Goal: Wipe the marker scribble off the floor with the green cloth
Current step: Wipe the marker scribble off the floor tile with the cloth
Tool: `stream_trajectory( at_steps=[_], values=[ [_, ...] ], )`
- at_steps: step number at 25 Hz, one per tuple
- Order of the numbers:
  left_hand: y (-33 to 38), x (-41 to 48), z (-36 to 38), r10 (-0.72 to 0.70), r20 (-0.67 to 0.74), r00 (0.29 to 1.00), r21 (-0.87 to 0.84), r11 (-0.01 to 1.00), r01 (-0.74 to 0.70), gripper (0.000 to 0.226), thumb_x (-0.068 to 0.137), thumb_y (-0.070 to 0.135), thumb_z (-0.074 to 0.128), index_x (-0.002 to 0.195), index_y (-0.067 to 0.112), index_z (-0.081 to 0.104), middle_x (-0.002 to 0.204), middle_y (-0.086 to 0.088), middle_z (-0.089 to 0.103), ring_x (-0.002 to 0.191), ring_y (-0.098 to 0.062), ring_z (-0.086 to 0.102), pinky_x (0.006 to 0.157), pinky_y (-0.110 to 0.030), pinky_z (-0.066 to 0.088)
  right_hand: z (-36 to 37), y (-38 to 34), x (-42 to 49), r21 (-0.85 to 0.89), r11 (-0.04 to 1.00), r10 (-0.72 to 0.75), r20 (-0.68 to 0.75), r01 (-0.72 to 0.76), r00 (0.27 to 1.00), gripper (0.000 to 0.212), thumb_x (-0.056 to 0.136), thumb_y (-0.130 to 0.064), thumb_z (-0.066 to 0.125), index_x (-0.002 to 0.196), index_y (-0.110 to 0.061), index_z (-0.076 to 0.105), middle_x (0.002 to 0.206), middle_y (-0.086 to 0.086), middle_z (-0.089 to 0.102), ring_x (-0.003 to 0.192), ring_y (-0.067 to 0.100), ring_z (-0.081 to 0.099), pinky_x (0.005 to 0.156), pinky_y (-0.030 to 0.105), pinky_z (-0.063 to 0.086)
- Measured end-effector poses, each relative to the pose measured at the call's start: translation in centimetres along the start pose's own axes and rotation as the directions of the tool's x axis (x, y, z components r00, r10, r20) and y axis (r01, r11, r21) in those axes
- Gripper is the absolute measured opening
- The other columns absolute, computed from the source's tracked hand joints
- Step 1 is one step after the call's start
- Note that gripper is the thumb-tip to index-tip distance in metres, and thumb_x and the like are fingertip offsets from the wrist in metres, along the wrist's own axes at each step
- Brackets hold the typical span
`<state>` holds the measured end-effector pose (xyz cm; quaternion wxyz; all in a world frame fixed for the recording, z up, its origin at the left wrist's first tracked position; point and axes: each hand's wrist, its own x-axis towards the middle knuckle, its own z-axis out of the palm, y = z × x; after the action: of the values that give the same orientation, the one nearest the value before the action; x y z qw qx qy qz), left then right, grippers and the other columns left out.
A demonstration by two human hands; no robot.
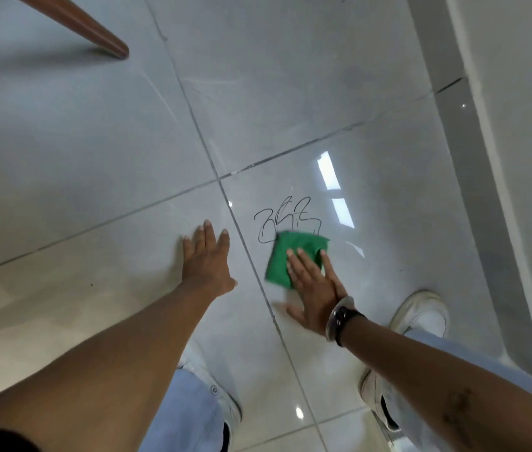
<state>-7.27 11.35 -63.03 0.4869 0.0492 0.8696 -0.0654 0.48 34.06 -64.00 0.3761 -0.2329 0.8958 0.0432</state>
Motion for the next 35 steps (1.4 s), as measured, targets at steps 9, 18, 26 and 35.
stream_trajectory(
  at_steps=[9,18,26,35],
  values=[
    [0.5,0.3,1.6,-0.008,0.002,1.0,-0.02,1.0,0.009,0.136,0.066,0.061,0.076,0.152,0.015,-0.02,0.157,-0.024,-0.029,0.15,-0.037,-0.016,0.122,-0.047,-0.003,-1.6,4.6,3.3,0.464,0.636,0.708,-0.031,-0.617,0.706,0.092,0.083,-0.071,0.016,0.15,-0.008,0.018,0.161,0.009,0.012,0.148,0.025,0.008,0.114,0.062,0.001],
    [0.3,0.0,0.6,-0.001,0.055,0.998,-0.035,0.999,0.003,0.141,0.063,0.058,0.08,0.152,0.016,-0.021,0.157,-0.024,-0.03,0.15,-0.035,-0.016,0.124,-0.045,-0.003,-0.9,3.0,2.2,0.398,0.816,0.518,-0.177,-0.42,0.837,0.085,0.084,-0.069,0.03,0.148,-0.013,0.029,0.159,0.004,0.024,0.146,0.023,0.021,0.114,0.066,0.005],
    [-0.5,0.1,0.4,0.05,0.069,0.996,-0.004,0.999,-0.05,0.143,0.061,0.046,0.087,0.153,0.016,-0.018,0.158,-0.023,-0.028,0.151,-0.034,-0.014,0.125,-0.044,-0.001,-1.4,1.3,2.5,0.002,0.955,-0.294,-0.084,0.295,0.952,0.084,0.084,-0.069,0.024,0.149,-0.015,0.024,0.16,0.004,0.023,0.148,0.023,0.012,0.111,0.052,-0.026],
    [-1.3,-0.1,0.7,0.043,0.035,0.998,0.061,0.997,-0.045,0.143,0.061,0.043,0.087,0.152,0.014,-0.019,0.159,-0.02,-0.029,0.151,-0.033,-0.015,0.124,-0.044,-0.003,-4.2,-1.5,6.0,0.035,0.987,-0.152,-0.091,0.156,0.984,0.086,0.086,-0.072,0.015,0.15,-0.014,0.014,0.161,0.005,0.014,0.149,0.026,0.0,0.108,0.053,-0.029]
  ],
)
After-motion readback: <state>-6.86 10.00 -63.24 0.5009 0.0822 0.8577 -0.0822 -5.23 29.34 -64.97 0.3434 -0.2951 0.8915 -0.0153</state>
